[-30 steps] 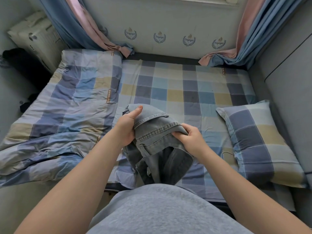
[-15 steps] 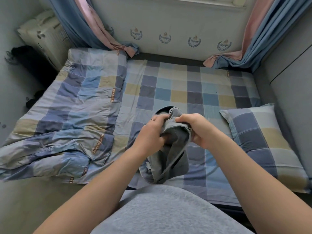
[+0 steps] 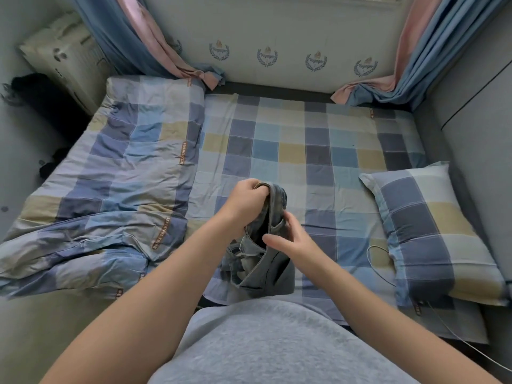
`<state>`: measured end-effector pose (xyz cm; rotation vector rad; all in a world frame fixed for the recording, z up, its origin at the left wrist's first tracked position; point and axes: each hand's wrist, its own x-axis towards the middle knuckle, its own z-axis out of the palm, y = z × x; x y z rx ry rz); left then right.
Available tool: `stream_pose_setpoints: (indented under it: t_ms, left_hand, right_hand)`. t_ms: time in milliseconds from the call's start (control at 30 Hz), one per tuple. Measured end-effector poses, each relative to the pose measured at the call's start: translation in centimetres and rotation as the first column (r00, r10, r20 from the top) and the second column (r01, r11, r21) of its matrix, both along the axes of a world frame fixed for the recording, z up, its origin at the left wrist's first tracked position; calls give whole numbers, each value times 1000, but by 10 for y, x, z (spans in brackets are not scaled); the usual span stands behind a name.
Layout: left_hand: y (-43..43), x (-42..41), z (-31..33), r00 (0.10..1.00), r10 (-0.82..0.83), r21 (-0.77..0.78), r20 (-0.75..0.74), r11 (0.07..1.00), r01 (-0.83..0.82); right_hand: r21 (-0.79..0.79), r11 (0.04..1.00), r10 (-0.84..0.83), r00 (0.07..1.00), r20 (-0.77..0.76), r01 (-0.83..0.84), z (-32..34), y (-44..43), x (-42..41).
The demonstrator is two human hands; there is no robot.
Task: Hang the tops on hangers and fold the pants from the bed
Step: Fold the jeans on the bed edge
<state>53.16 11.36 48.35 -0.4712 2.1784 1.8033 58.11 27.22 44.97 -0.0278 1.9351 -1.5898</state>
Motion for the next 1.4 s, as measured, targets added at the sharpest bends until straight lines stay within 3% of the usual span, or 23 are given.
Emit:
stream_pose_setpoints:
  t_ms: [133,300,433,567,633,700,867,1067,1200,1300,1400]
  left_hand:
    - [1,-1,8,1000,-10,23,-10,1000,10]
    - [3,-3,11,1000,-21,25,14,999,21]
    - [-2,-2,-2,1000,21,-11,0,1000,-21]
    - [-27,2,-24,980,-48,-327,-195,945,-19]
    - [-47,6,-37,957,-177,-536,-232,844,26]
    - [-72,11,-52,941,-293,-663,-172,741,110]
    - [-105,33,-92,926,-365,-750,100,584,312]
    - [-105,54,-122,979,-84,-770,183,607,196]
    - [-114,61,-129,983,39,-789,181,602,122]
    - [-126,64,-131,981,81,-797,179,596,96]
    - [-132,65,-134,981,110,-816,158,574,68]
  right_hand:
    - [92,984,-134,973,-188,153,7,-6,-3]
    - [323,924,-80,931,-357,203,0,-7,-12]
    - [528,814,-5,910,-414,244,-32,11,-28]
    - [756,590,-31,943,-331,284,-70,55,-45]
    - [828,490,-82,960,-268,273,-84,82,-45]
    - [852,447,-145,962,-233,274,-92,108,-42]
    - [808,493,-66,940,-334,321,-99,122,-41]
    - [656,678,-211,943,-257,331,-98,99,-46]
    - [623,748,-139,972,-191,230,-95,97,-49]
    - [712,699,54,988,-146,67,-92,101,-52]
    - [852,520,226,952,-208,62,-92,103,-53]
